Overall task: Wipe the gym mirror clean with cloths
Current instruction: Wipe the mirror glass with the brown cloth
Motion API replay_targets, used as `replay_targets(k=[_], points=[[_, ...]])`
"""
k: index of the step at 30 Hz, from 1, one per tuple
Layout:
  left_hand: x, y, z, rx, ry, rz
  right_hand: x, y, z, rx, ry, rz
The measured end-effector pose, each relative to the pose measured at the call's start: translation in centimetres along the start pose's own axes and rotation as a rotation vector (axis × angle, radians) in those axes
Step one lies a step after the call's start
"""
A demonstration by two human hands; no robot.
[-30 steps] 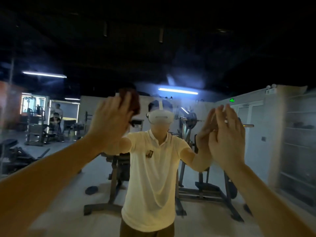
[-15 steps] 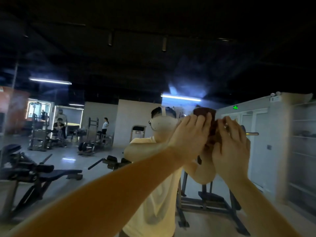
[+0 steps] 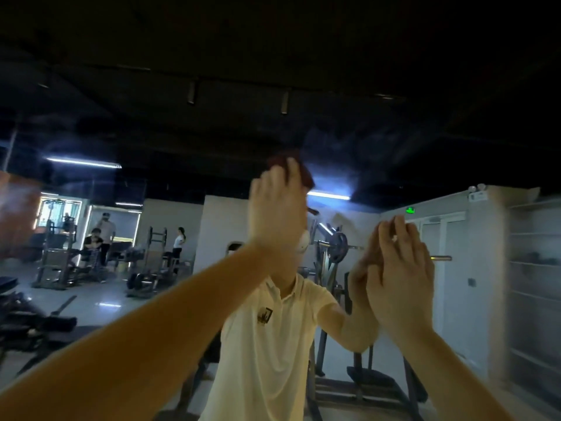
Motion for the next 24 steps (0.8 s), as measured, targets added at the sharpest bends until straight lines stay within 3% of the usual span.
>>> replay_targets(k=[3,7,9,12,14,16,20,24], points=[[1.3,-3.9,-4.3,0.31,0.109,-0.099,-0.3,-1.0,0.1,-0.043,-0.005,0.02],[0.1,-0.9,-7.3,0.778,0.396,-0.084,-0.9,-2.1,-0.1,-0.113,-0.012,0.051],[-0.8,1.7,-2.6,0.735,0.38,-0.005,-1.0,-2.4,-0.3,-0.152,-0.025,0.007],[-2.7,4.0,4.9,0.394,0.1,0.281,-0.7,-2.5,-0.4,-0.16,-0.03,-0.026],[-2.6,3.2,6.4,0.153,0.065,0.283,-0.5,-2.5,-0.2,-0.161,-0.03,-0.009],[-1.2,0.0,5.7,0.053,0.073,0.187,-0.2,-2.6,-0.3,-0.168,-0.034,0.017],[1.5,-6.0,-1.2,0.313,0.214,-0.008,-0.2,-3.3,-0.5,-0.164,-0.017,0.145],[0.7,-4.5,-9.7,0.816,0.541,-0.125,-0.4,-4.0,-1.5,-0.179,0.028,0.165]])
Point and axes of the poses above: each hand's wrist, its own z-axis towards the middle knuckle, its own x-axis out of the palm, y = z × x, the point moved 1 cm from there along z, towards the middle knuckle, and after that the axes turned 12 degrees about -z, right-handed, at the moved point
